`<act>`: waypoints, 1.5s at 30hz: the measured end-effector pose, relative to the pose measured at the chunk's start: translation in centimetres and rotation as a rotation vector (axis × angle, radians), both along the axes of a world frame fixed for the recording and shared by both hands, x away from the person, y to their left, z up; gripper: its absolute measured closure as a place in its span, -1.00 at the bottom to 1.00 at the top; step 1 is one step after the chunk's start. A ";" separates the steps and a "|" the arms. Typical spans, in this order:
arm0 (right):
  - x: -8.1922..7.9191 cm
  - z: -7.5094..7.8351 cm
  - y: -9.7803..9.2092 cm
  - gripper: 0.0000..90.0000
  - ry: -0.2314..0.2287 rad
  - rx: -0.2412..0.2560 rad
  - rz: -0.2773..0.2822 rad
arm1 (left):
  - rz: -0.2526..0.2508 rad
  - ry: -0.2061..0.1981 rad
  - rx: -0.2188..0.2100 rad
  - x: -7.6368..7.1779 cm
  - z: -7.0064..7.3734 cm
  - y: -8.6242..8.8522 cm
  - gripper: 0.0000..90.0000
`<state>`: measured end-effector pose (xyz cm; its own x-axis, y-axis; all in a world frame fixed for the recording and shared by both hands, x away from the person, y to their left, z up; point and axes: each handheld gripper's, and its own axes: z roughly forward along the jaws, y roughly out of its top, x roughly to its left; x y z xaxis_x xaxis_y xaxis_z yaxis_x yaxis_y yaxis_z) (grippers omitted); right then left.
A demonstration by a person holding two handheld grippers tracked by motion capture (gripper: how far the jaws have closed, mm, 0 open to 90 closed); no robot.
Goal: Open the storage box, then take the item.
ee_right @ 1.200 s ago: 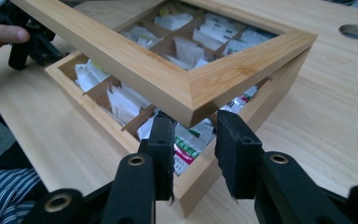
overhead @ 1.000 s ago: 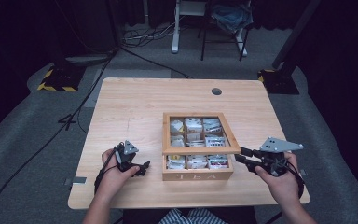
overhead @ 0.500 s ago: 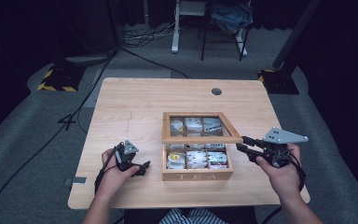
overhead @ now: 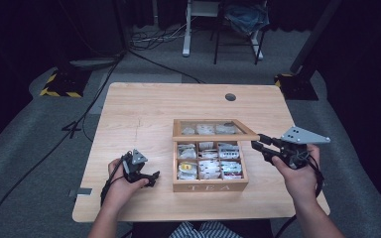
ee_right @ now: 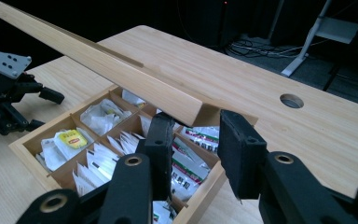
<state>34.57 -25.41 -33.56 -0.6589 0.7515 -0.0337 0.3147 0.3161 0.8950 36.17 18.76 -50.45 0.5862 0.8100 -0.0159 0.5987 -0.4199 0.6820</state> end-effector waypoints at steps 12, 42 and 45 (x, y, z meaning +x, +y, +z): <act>1.2 1.2 0.6 0.47 -0.051 0.023 -0.054 | 0.026 -0.004 0.005 0.0 0.1 -0.1 -0.76; 2.4 1.5 1.0 0.43 -0.049 0.048 -0.078 | -0.007 -0.065 -0.053 -0.7 3.7 0.0 -0.43; 2.5 1.5 0.9 0.43 -0.045 0.057 -0.074 | -0.013 -0.074 -0.064 -1.1 4.3 -0.2 -0.41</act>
<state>37.06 -24.54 -32.06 -0.6004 0.7995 -0.0180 0.2939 0.2416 0.9248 35.10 18.55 -46.17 0.5981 0.8011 -0.0239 0.5408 -0.3814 0.7497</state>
